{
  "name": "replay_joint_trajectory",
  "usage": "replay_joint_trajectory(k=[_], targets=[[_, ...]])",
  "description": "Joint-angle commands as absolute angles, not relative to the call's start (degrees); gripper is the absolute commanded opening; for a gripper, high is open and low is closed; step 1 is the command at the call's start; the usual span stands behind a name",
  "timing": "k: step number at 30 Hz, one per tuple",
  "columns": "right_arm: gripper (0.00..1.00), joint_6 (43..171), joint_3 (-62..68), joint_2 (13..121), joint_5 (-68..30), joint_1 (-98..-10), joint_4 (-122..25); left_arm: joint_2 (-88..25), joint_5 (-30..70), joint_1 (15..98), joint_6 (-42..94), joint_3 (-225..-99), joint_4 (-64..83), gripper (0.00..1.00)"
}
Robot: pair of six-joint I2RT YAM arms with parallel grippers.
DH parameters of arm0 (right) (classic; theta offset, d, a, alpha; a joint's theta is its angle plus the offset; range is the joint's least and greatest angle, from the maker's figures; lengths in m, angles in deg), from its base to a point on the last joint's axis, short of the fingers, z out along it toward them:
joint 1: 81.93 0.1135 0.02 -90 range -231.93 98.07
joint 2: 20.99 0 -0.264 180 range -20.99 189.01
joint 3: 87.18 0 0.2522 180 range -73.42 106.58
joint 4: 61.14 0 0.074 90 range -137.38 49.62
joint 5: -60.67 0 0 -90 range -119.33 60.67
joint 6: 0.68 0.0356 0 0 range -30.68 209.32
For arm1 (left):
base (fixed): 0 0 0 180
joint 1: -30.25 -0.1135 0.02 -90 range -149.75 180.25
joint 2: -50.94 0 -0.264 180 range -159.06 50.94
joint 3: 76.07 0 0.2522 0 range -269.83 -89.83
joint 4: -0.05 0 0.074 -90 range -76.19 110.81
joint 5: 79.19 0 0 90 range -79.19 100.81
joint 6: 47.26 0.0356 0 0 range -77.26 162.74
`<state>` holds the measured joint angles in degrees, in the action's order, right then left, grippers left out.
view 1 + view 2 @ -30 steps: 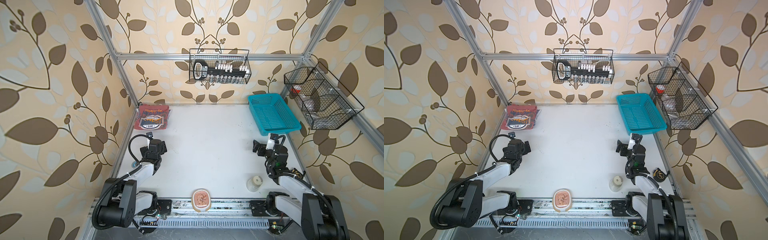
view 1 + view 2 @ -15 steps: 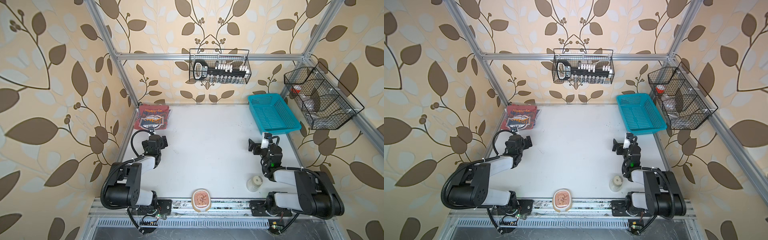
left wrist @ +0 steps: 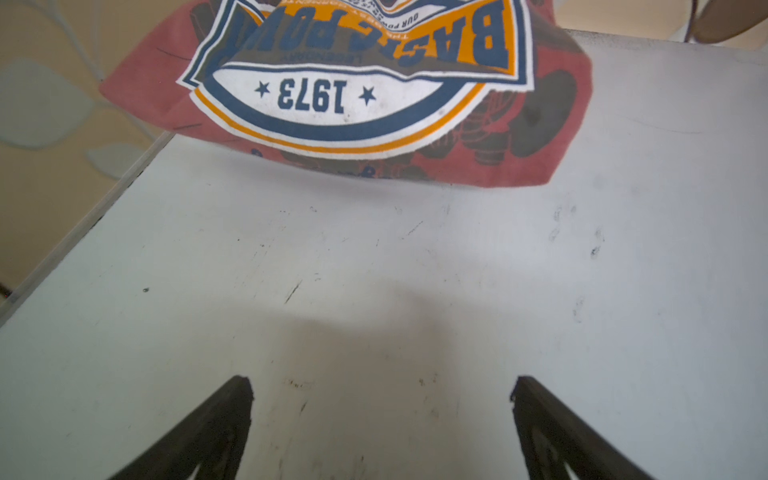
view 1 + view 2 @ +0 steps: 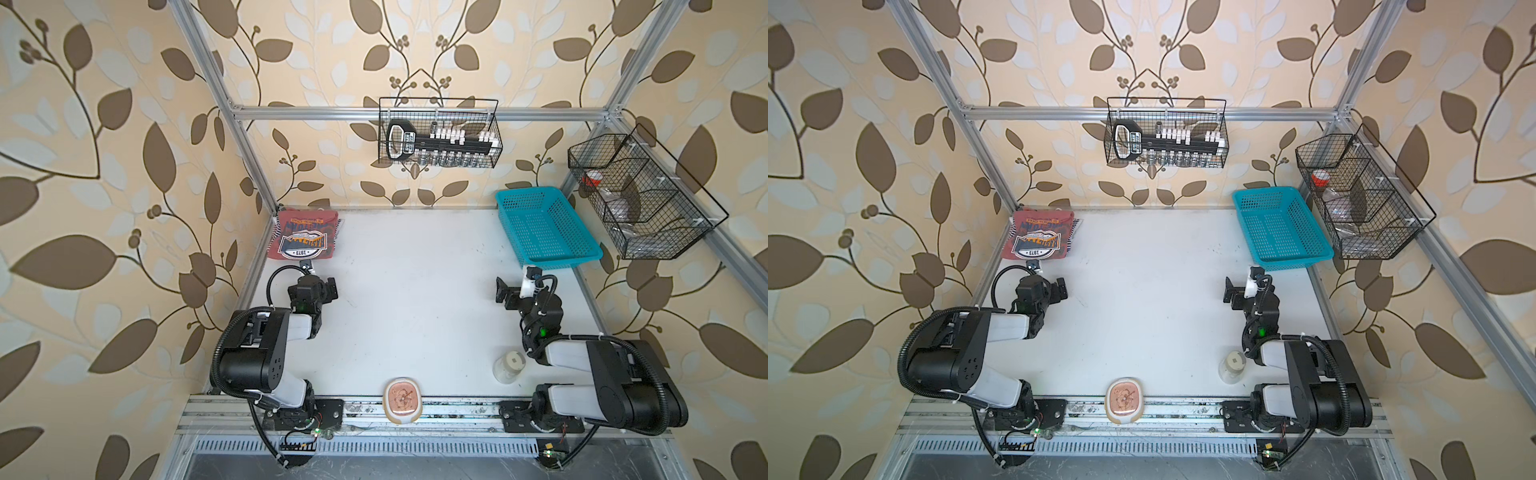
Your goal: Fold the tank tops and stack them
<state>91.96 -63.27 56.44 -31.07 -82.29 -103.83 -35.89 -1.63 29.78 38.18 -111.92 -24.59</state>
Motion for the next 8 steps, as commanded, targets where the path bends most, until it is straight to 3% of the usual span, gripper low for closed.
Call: replay_joint_trajectory(k=[1, 8], targets=[[1.00, 89.95, -63.00, 56.47, -32.38, -81.78, -105.74, -34.76, -1.34, 29.37, 39.23, -112.45, -27.35, 0.99], [1.00, 90.03, -63.17, 56.31, -32.38, -81.84, -105.79, -34.69, -1.32, 29.43, 39.18, -112.43, -27.33, 0.99]])
